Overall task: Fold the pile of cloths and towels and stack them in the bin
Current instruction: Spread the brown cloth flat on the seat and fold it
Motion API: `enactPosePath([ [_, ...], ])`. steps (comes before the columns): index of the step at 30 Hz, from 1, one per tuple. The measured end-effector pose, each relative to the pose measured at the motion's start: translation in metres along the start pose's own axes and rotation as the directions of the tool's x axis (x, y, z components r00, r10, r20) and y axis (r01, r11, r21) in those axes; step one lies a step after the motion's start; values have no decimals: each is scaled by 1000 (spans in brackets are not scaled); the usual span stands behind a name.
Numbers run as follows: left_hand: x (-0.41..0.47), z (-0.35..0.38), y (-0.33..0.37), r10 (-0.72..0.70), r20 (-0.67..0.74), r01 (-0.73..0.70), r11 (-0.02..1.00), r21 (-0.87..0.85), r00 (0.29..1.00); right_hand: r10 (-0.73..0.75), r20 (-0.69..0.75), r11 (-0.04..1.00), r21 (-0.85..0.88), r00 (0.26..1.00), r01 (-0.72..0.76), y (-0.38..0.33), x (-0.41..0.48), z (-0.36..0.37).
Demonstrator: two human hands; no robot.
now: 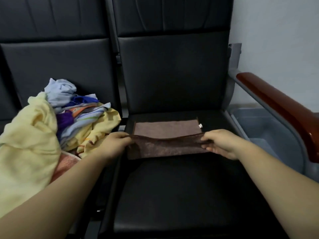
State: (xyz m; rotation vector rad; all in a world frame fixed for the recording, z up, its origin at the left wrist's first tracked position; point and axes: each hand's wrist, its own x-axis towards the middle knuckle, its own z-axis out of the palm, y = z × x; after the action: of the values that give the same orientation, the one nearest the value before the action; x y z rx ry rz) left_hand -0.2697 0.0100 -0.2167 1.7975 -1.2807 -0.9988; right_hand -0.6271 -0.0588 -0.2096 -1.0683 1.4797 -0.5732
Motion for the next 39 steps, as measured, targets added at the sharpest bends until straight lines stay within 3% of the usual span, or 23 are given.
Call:
enactPosePath([
  [3, 5, 10, -6, -35, 18, 39, 925, -379, 999, -123, -85, 976, -191, 989, 105, 1, 8, 5],
  [6, 11, 20, -8, -53, 32, 62, 878, -475, 998, -262, -129, 954, -188, 957, 236, -1, 9, 14],
  [10, 11, 17, -7, -134, 41, 139, 908, -395, 990, -217, -61, 976, -9, 974, 217, -4, 6, 17],
  [14, -2, 3, -11, -323, 213, 373, 889, -265, 922, 18, 39, 993, -119, 999, -14, 6, -6, 13],
  [17, -11, -2, -12, -353, 242, 404, 890, -210, 904, 86, 25, 987, -136, 996, -82, 12, -13, 14],
  [22, -16, 9, -11, -239, 6, 238, 964, -119, 971, 46, -68, 994, -95, 997, -52, 17, -15, 21],
  [27, -3, 13, -13, 30, -156, 1, 981, 195, 987, -169, -253, 914, -402, 953, 55, 17, -10, 24],
  [32, 19, 20, -16, 121, -91, -60, 866, 496, 988, -291, -291, 790, -610, 911, 57, 16, -9, 27],
  [39, 38, 28, -26, 185, -112, -76, 778, 624, 976, -374, -268, 637, -770, 888, 36, 22, 8, 26],
])
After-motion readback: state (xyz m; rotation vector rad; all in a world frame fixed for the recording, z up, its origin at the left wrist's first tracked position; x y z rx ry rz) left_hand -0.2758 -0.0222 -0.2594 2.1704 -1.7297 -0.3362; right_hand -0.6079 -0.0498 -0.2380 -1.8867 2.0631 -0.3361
